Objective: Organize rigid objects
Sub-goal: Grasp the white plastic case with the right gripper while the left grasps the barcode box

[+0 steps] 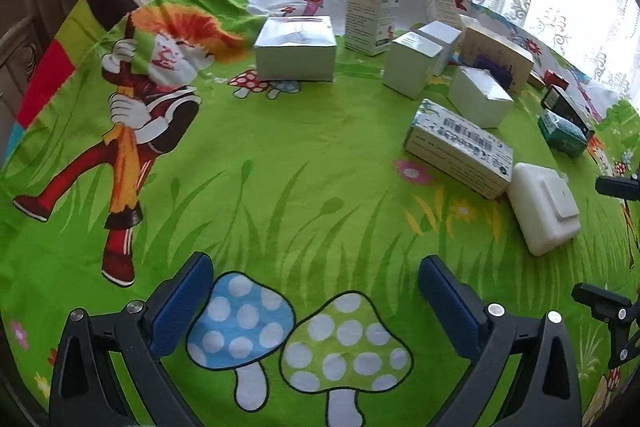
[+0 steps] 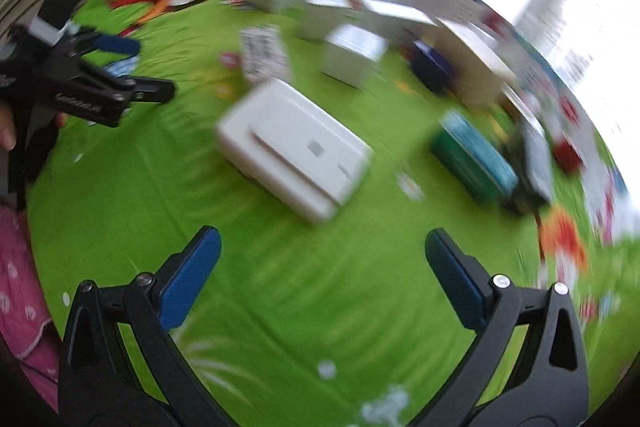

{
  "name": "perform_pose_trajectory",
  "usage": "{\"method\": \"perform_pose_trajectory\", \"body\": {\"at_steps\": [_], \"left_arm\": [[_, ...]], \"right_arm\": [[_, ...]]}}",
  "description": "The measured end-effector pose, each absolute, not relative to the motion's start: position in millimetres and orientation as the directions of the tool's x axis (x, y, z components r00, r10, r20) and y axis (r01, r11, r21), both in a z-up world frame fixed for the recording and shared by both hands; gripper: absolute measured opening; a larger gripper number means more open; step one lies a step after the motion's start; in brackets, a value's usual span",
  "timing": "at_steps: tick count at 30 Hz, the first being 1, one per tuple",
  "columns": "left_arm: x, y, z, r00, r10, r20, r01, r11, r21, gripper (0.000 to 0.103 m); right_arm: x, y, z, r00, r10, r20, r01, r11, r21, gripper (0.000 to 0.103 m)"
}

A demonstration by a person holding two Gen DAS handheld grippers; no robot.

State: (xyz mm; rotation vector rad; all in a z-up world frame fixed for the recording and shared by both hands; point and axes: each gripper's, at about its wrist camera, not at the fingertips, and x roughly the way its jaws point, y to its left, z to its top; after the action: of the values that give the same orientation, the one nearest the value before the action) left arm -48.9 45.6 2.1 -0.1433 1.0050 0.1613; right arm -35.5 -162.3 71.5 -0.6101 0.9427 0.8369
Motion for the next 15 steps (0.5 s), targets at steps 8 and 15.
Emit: {"method": "perform_pose_trajectory", "body": {"at_steps": [8,15], "left_arm": [[-60.7,55.6,7.2,0.475,0.096,-0.875,-0.226,0.974,-0.016,0.103],[-40.5,36.1,13.4,0.448,-0.001,-0.894,-0.307,0.939,-0.155,0.102]], "right_arm": [[7.7,-126.8,45.7,0.067,0.390,-0.918,-0.926,0.367,0.089,0.103],[-25.3,-177.7,56.3,0.196,0.421,-0.886,-0.854,0.518,0.057,0.071]]}}
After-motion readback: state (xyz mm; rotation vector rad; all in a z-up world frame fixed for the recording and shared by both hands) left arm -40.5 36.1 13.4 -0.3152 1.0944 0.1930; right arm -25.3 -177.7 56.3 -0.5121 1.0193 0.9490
